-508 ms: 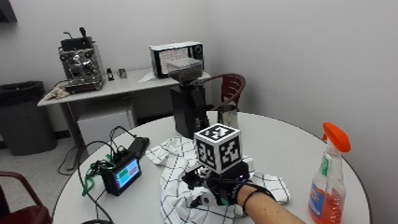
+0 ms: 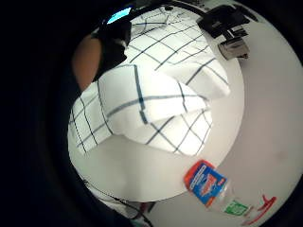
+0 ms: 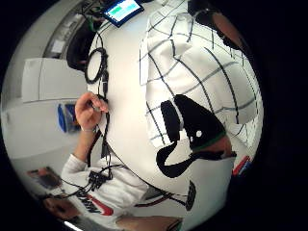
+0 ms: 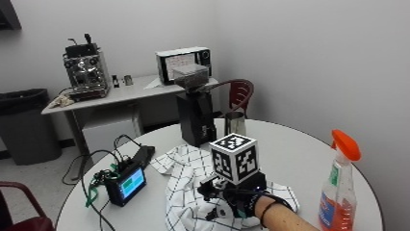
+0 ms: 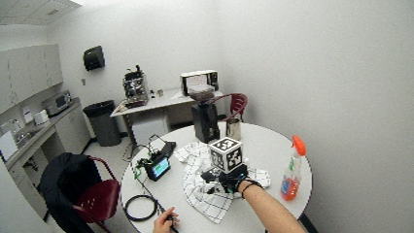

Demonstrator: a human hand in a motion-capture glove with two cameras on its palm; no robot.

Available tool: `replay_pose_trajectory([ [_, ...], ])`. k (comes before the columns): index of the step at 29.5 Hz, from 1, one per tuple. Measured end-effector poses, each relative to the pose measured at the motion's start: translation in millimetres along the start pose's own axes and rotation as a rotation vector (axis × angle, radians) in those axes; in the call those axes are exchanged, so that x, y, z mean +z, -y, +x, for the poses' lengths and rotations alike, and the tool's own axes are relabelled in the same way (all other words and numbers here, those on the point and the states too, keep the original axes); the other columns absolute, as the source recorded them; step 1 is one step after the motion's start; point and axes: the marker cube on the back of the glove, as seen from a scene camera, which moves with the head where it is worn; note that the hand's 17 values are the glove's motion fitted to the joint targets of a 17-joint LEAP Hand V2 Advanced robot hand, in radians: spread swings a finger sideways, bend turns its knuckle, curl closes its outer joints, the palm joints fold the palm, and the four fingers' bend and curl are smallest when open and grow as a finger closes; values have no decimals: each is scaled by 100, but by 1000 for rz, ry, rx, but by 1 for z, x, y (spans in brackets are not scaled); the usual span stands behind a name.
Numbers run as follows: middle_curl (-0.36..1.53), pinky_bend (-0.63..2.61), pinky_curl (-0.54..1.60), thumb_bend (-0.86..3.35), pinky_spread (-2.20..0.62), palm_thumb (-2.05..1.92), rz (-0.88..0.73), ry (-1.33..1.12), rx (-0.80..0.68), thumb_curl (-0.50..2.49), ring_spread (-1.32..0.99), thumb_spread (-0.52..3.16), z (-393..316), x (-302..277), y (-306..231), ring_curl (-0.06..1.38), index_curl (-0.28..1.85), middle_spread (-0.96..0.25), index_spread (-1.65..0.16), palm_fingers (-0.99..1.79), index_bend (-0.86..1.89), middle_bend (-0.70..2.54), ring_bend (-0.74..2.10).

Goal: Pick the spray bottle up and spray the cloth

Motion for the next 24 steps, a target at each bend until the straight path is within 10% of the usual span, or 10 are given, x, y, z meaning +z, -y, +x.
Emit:
replay_pose_trajectory([
  [24, 31, 40, 32, 12, 19, 55, 58, 63, -44, 24, 1, 118, -55, 37, -131, 27, 21, -5, -39, 52, 11, 28, 28],
])
